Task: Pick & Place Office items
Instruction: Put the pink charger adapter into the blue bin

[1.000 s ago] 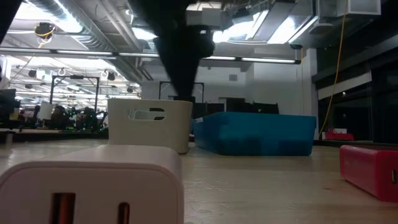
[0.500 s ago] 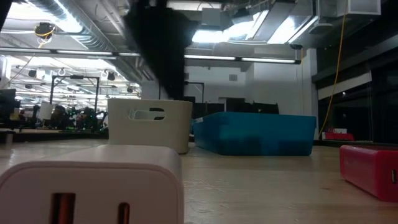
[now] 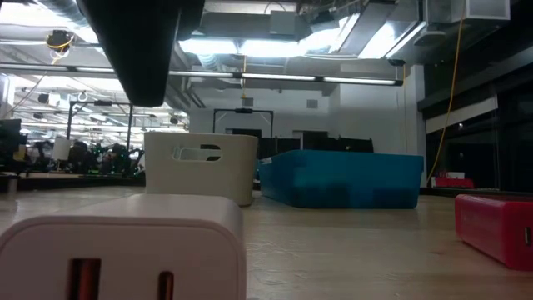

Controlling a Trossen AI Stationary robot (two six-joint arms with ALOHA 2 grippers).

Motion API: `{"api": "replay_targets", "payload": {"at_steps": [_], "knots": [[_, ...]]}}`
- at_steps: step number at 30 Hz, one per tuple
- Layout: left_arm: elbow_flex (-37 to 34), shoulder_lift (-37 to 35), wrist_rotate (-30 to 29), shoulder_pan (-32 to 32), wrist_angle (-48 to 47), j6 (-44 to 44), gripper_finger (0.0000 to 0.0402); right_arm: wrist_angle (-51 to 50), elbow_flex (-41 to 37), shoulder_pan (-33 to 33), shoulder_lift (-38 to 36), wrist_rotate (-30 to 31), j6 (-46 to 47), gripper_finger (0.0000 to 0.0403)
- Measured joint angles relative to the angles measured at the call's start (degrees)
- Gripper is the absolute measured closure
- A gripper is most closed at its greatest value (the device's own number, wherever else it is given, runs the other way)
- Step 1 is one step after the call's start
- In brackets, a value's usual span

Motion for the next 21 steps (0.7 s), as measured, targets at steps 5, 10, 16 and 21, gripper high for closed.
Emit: {"api": "replay_targets", "payload": {"at_steps": [5, 10, 16, 21], "knots": [[-0.9, 0.0, 1.8, 0.2, 2.2, -0.8, 0.0067, 0.0, 0.0, 0.0, 0.0, -0.8, -0.2, 0.0119], [-1.7, 1.3, 3.1, 0.2, 5.4, -1.1, 0.0055, 0.0, 0.0, 0.0, 0.0, -3.5, -0.3, 0.0119], [-1.5, 4.0, 2.6, -0.1, 5.5, 0.5, 0.0054, 0.0, 0.0, 0.0, 0.0, -3.5, -0.3, 0.0119], [-1.7, 4.4, -0.9, 0.2, 3.8, 0.8, 0.0056, -0.1, 0.0, 0.0, 0.0, -3.5, -0.2, 0.0119]]}}
